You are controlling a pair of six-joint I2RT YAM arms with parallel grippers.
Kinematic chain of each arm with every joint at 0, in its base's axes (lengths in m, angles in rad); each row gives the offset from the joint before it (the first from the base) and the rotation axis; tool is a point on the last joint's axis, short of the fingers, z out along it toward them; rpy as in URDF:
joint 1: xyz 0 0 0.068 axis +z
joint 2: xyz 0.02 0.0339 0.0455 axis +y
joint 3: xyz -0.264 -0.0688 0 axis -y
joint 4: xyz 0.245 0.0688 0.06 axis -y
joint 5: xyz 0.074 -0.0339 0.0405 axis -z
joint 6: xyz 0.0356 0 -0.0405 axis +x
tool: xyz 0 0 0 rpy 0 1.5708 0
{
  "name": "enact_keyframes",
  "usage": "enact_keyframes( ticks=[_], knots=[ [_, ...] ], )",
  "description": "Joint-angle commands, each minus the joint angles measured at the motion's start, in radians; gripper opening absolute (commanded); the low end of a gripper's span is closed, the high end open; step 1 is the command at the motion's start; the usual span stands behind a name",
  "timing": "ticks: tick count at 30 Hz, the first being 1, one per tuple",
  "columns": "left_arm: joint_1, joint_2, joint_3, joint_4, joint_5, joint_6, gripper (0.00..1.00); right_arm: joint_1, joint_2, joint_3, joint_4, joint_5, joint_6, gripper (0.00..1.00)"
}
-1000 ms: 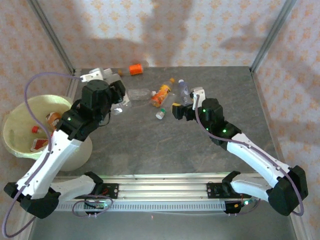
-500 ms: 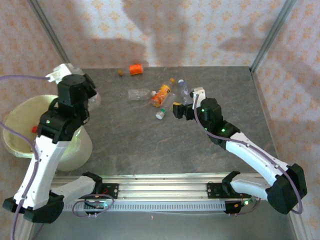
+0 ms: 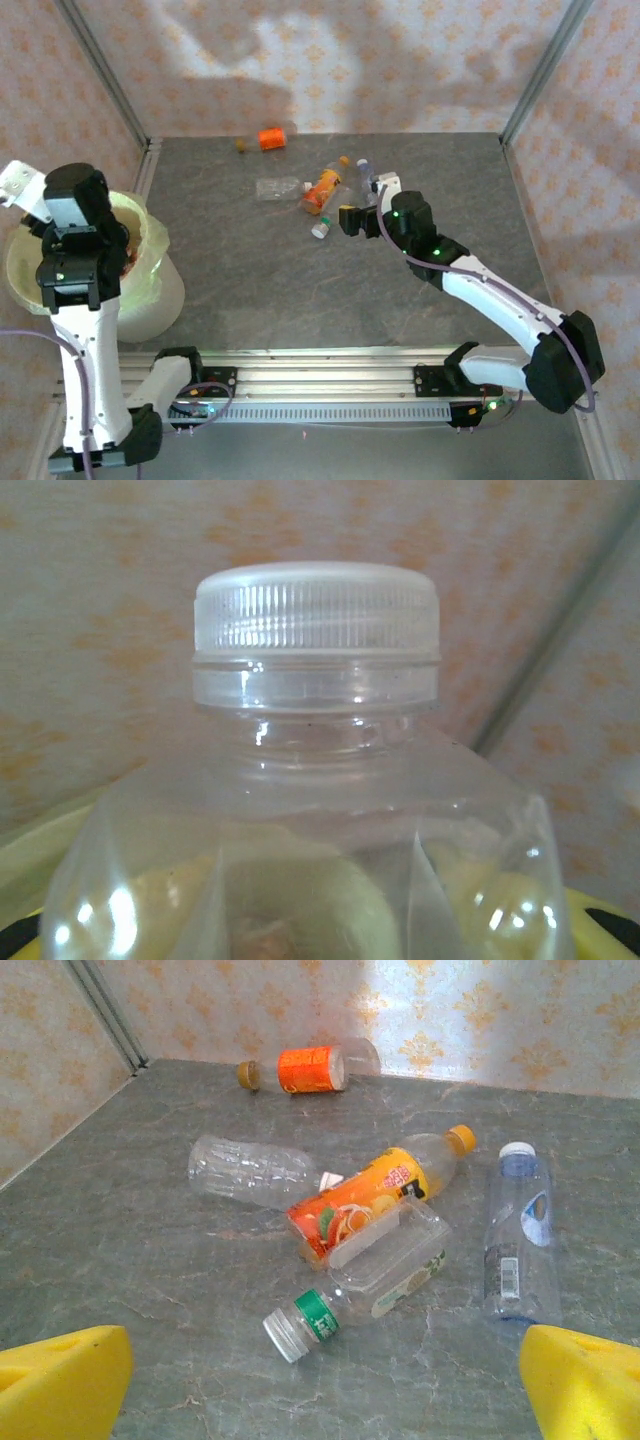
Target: Put the plastic bottles in the bin
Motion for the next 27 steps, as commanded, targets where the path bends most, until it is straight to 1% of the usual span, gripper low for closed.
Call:
enact_keyframes(
  ticks=[1, 4, 7, 9, 11, 12, 15, 16, 17, 18, 19, 21, 22, 24, 27],
  knots=[
    [0.155, 0.007, -0.035, -0.015, 0.191, -0.074, 0.4, 0.005, 0.023, 0.033, 0.006, -0.026, 0.012, 0.99],
    [0.348, 0.013, -0.087, 0.015, 0.413, -0.161, 0.39, 0.005, 0.031, 0.042, -0.003, -0.037, 0.013, 0.99],
    [0.508, 0.011, -0.14, 0.048, 0.593, -0.236, 0.4, 0.006, 0.034, 0.047, -0.017, -0.04, 0.009, 0.99],
    [0.579, 0.014, -0.173, 0.07, 0.671, -0.274, 0.4, 0.005, 0.032, 0.047, -0.022, -0.042, 0.008, 0.99],
    [0.627, 0.024, -0.199, 0.079, 0.741, -0.307, 0.41, 0.005, 0.034, 0.044, -0.024, -0.042, 0.01, 0.99],
    [0.641, 0.029, -0.21, 0.08, 0.767, -0.324, 0.41, 0.006, 0.035, 0.044, -0.024, -0.044, 0.013, 0.99],
    [0.644, 0.031, -0.258, 0.095, 0.829, -0.387, 0.43, 0.005, 0.038, 0.045, -0.022, -0.05, 0.025, 0.99],
    [0.644, 0.03, -0.28, 0.109, 0.854, -0.418, 0.45, 0.006, 0.04, 0.047, -0.021, -0.053, 0.029, 0.99],
    [0.645, 0.028, -0.298, 0.124, 0.873, -0.445, 0.5, 0.005, 0.042, 0.048, -0.018, -0.055, 0.033, 0.99],
    [0.644, 0.031, -0.314, 0.135, 0.893, -0.475, 0.58, 0.005, 0.043, 0.048, -0.019, -0.059, 0.036, 0.99],
    [0.644, 0.036, -0.322, 0.14, 0.907, -0.497, 0.68, 0.005, 0.046, 0.049, -0.016, -0.061, 0.037, 0.99],
    [0.642, 0.053, -0.318, 0.133, 0.93, -0.517, 0.81, 0.005, 0.049, 0.05, -0.018, -0.065, 0.039, 0.99],
    [0.643, 0.065, -0.298, 0.116, 0.933, -0.515, 0.85, 0.005, 0.048, 0.049, -0.018, -0.066, 0.04, 0.99],
    [0.638, 0.081, -0.262, 0.08, 0.932, -0.5, 0.89, 0.005, 0.049, 0.049, -0.019, -0.068, 0.042, 0.99],
    [0.63, 0.077, -0.224, 0.055, 0.931, -0.488, 0.92, 0.005, 0.048, 0.044, -0.016, -0.064, 0.052, 0.99]
  ],
)
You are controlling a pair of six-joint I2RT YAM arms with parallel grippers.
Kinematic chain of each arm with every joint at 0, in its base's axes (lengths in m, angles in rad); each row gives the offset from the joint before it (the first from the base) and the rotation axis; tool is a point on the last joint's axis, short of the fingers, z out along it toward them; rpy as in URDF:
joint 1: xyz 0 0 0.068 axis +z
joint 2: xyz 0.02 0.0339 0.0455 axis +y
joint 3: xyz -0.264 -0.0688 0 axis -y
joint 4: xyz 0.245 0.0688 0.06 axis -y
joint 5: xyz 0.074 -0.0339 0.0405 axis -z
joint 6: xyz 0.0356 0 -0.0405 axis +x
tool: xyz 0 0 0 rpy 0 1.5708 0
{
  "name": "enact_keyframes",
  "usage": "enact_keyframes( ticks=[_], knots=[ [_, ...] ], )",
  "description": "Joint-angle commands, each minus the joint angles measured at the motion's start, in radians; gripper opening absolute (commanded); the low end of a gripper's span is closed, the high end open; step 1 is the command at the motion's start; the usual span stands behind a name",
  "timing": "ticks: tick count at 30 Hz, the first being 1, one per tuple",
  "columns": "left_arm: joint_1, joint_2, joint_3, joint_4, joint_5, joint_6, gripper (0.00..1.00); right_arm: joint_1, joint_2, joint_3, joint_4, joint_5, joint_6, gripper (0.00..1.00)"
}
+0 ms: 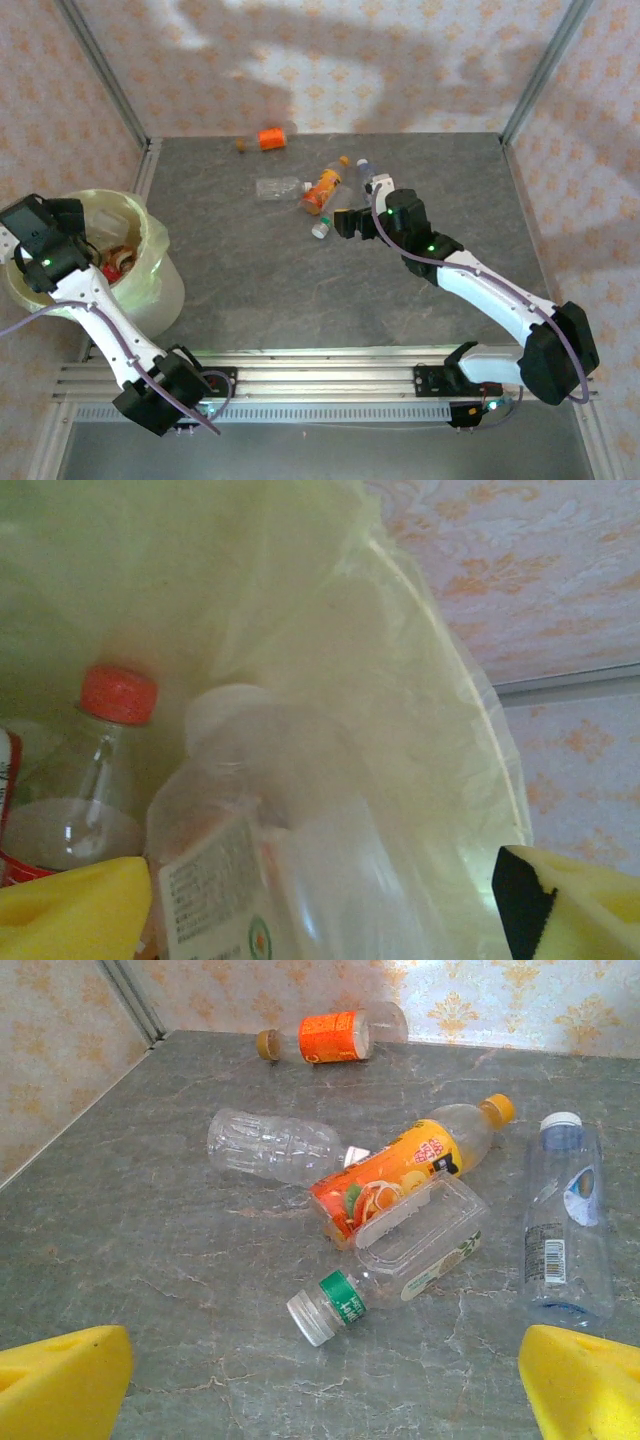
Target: Put the plastic bottles in the bin
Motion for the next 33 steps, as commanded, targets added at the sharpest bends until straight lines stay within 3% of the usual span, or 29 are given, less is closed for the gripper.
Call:
enact_keyframes(
  ticks=[1, 14, 23, 26, 30, 33],
  knots=[
    [-0.015, -0.021, 0.068, -0.022, 0.031, -0.008, 0.92, 0.006, 0.006, 0.027, 0.01, -0.003, 0.022, 0.99],
    [-0.202, -0.121, 0.195, -0.08, -0.008, 0.031, 0.97, 0.006, 0.003, -0.003, 0.104, 0.06, 0.071, 0.99],
    [-0.469, -0.105, 0.16, -0.056, -0.042, 0.046, 1.0, 0.005, 0.006, -0.005, 0.109, 0.062, 0.099, 0.99],
    [-0.484, -0.062, 0.136, -0.029, -0.04, 0.059, 1.0, 0.005, 0.006, -0.002, 0.102, 0.058, 0.101, 0.99],
    [-0.484, -0.001, 0.134, -0.004, -0.157, 0.128, 1.0, 0.006, -0.004, -0.002, 0.087, 0.06, 0.099, 0.99],
    [-0.478, 0.055, 0.132, 0.038, -0.181, 0.153, 1.0, 0.005, -0.016, -0.004, 0.071, 0.062, 0.091, 0.99]
  ],
)
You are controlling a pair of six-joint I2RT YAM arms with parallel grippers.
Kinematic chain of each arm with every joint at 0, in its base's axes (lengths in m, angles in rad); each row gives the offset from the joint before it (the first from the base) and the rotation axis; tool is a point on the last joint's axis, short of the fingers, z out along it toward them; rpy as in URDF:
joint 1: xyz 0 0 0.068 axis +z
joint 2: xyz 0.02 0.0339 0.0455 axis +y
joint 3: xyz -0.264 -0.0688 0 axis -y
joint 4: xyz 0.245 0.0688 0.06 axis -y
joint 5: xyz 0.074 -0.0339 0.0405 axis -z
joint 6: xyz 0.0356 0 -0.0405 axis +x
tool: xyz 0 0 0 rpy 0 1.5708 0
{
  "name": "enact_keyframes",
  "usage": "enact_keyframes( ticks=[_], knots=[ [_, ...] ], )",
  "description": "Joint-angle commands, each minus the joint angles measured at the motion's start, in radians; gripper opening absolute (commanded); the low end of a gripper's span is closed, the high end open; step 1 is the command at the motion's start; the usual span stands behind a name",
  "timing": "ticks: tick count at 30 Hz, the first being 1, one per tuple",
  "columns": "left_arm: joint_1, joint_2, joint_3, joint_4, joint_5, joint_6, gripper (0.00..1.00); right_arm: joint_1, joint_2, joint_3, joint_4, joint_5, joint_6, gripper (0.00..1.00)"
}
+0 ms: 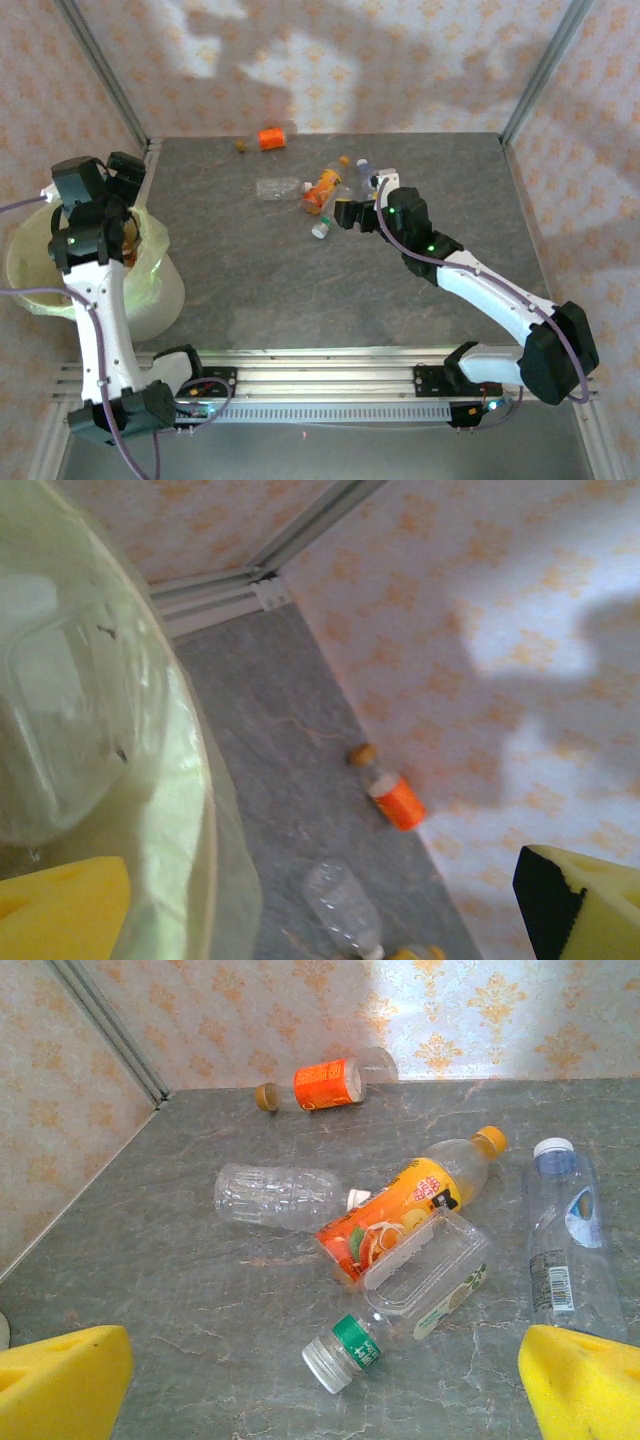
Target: Put the plastic bottles in the bin
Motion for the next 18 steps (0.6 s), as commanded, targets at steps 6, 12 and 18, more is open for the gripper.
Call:
enact_keyframes(
  ticks=[6, 12, 18],
  knots=[
    [0.049, 0.046, -0.047, 0.062, -0.121, 0.037, 1.0, 0.005, -0.049, -0.031, -0.019, 0.04, 0.005, 0.99],
    [0.141, 0.002, -0.062, 0.073, -0.079, 0.05, 1.0, 0.005, -0.055, -0.041, -0.023, 0.048, -0.012, 0.99],
    [0.171, 0.001, -0.02, 0.061, 0.086, 0.06, 1.0, 0.006, -0.039, -0.035, -0.009, 0.042, -0.004, 0.99]
  ],
)
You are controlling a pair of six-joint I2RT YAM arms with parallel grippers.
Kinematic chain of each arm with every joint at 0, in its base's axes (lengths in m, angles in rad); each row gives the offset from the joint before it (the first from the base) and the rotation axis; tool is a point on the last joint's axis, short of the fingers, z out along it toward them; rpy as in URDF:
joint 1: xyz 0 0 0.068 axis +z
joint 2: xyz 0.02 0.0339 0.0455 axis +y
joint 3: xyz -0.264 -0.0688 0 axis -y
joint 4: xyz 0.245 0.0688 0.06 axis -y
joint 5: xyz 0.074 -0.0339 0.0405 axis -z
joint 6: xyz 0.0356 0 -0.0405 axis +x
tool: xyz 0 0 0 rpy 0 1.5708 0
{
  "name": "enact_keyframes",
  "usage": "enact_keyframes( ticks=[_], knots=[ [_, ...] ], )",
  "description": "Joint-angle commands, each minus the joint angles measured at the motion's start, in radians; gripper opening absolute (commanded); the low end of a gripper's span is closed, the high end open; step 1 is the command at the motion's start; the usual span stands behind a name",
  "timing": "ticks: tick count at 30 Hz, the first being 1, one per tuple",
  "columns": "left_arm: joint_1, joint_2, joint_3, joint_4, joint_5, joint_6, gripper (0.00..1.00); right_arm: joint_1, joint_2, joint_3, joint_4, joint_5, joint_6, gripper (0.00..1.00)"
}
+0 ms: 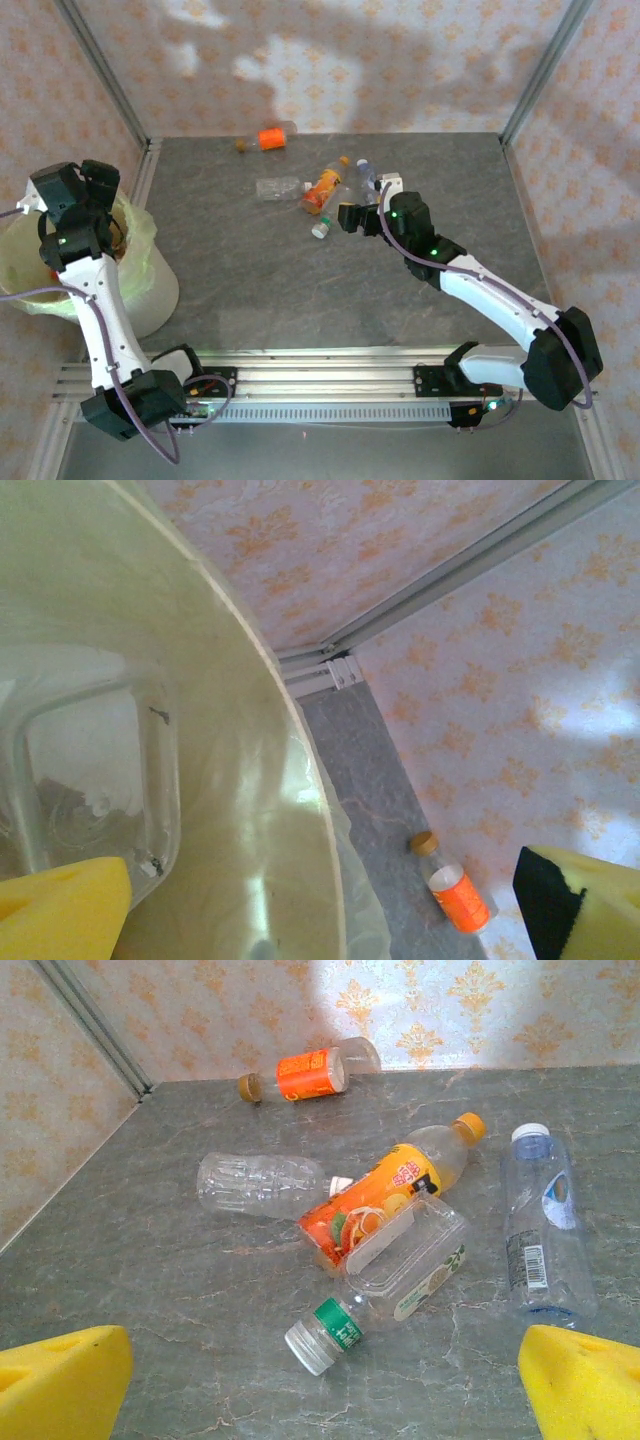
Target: Put the plastic bottles in the bin
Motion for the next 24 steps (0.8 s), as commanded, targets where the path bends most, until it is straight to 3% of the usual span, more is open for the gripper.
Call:
enact_keyframes(
  ticks=[1, 7, 13, 16, 24],
  knots=[
    [-0.006, -0.007, 0.043, -0.016, 0.092, 0.031, 1.0, 0.006, 0.0, -0.003, 0.015, 0.014, 0.0, 0.99],
    [-0.061, -0.055, 0.108, -0.061, 0.106, 0.032, 1.0, 0.006, 0.021, 0.011, 0.019, 0.025, 0.023, 0.99],
    [-0.211, -0.108, 0.1, 0.019, 0.134, -0.021, 1.0, -0.019, 0.022, 0.0, 0.031, 0.121, 0.146, 0.99],
    [-0.361, -0.1, 0.094, 0.069, 0.111, -0.017, 1.0, -0.057, 0.034, 0.0, 0.011, 0.142, 0.23, 0.99],
    [-0.888, 0.133, 0.236, 0.034, -0.231, 0.084, 1.0, -0.145, 0.014, -0.046, -0.021, 0.204, 0.394, 0.99]
  ],
)
